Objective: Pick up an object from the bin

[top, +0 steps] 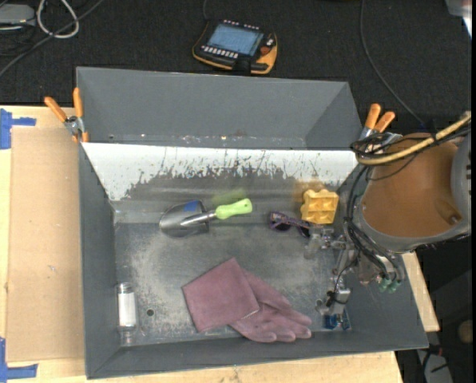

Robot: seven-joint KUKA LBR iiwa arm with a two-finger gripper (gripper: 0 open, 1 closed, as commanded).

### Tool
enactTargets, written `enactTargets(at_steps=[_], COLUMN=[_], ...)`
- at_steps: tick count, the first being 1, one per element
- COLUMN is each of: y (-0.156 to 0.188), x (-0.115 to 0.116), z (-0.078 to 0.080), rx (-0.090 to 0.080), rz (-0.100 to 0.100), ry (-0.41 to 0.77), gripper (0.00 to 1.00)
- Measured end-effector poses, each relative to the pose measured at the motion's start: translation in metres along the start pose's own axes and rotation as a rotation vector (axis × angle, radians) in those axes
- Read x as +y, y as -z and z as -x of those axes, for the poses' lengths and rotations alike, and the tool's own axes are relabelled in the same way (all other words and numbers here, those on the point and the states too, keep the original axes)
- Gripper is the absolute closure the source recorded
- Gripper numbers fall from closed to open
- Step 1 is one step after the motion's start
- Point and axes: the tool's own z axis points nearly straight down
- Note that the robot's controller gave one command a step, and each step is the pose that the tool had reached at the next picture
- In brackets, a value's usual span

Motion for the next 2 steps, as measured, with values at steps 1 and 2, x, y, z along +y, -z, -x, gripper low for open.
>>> enactTargets(at_steps=[1,2], y=[-0.114,-0.055], x=[0.056,0.053], z=[-0.002,-0.018], rx=[0.007,-0.012], rz=[0.002,0.001], ry=[-0.099,-0.408], gripper=[0.00,0.00])
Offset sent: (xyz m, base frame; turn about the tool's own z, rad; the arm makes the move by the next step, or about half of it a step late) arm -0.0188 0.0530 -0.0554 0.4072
